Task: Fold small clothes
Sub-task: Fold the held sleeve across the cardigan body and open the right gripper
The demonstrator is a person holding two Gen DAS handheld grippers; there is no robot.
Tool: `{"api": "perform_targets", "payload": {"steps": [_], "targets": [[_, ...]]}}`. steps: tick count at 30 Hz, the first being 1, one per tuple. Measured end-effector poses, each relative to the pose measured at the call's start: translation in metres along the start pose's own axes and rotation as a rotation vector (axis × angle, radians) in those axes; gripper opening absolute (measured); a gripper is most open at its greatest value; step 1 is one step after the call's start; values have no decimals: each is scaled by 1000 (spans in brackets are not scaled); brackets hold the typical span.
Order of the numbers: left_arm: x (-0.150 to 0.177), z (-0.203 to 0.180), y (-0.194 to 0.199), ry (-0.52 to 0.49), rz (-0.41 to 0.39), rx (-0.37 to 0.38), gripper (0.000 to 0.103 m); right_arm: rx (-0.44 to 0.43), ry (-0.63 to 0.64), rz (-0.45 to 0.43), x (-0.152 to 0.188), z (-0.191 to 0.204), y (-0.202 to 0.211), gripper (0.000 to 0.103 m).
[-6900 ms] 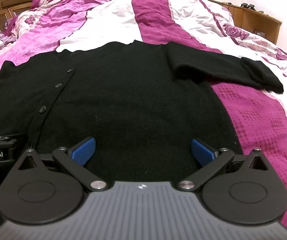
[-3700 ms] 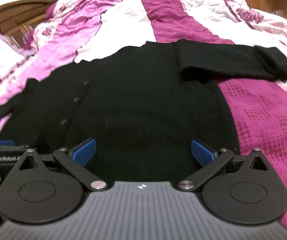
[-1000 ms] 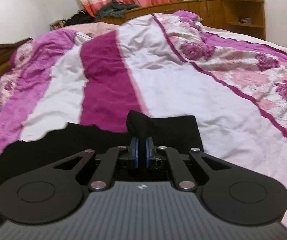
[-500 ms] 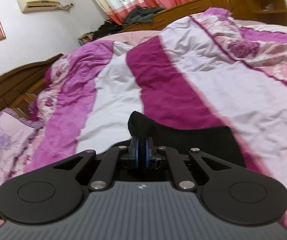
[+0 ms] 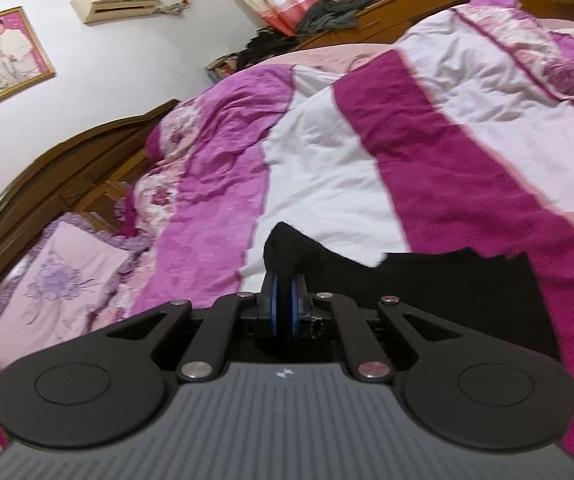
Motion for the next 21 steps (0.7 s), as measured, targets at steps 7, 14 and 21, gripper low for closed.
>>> {"api": "perform_targets", "payload": {"steps": [7, 14, 21], "targets": [[-9, 6, 10, -7, -38, -14, 103, -55, 21, 20, -1, 37, -28, 6], [-29, 23, 23, 17, -79, -19, 103, -84, 17, 76, 11, 54, -74, 6], [-38, 41, 23, 35, -90, -48, 103, -84, -2, 179, 38, 55, -131, 6]]}}
Point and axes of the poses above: each gripper's, at about its wrist camera, not at the fingertips, and y roughly against the way its jaws point, z to its left, x to its underside, the point moved 4 cm from there along -y, roughly the way its jaws point, and after that the axes turned 14 degrees about z, right-handed, at the moved point
